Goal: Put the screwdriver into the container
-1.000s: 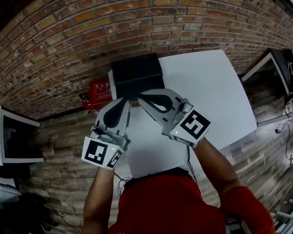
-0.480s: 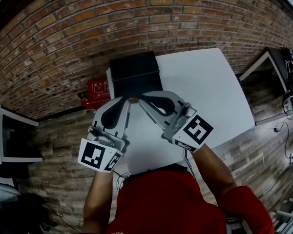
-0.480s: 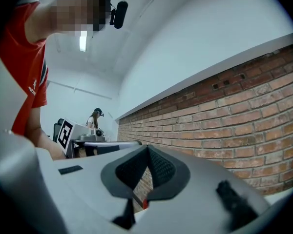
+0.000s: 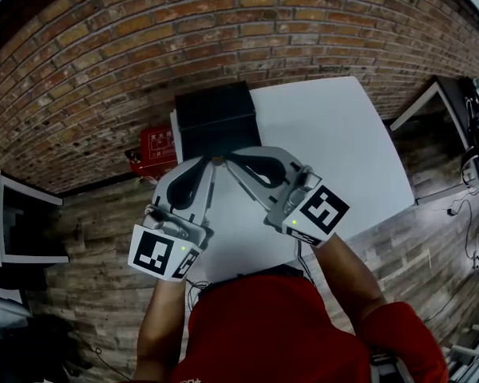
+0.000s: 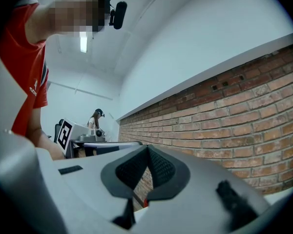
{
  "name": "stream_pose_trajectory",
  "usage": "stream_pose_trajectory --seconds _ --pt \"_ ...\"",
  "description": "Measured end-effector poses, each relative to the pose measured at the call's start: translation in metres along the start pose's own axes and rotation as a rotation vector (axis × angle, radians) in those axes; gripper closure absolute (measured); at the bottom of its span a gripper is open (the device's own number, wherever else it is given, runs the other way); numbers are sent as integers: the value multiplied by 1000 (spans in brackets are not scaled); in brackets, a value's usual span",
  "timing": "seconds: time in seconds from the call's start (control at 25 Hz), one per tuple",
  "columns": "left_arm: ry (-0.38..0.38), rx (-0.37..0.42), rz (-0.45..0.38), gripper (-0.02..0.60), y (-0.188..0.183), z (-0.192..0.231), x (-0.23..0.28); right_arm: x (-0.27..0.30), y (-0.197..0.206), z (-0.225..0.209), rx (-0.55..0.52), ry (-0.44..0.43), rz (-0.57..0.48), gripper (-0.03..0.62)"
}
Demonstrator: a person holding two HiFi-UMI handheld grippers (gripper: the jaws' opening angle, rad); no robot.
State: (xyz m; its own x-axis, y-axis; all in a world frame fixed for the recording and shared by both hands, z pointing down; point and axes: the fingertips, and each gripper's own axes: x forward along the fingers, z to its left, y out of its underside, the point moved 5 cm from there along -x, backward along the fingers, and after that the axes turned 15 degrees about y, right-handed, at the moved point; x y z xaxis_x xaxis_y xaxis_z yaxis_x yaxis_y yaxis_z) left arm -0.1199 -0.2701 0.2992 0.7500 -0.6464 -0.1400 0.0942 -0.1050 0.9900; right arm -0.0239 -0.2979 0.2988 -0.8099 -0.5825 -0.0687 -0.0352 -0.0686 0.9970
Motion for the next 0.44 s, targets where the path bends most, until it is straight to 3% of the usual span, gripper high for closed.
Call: stream_pose_trajectory --seconds 0.44 --pt "-20 0 11 569 1 0 -2 2 -1 0 6 -24 -3 563"
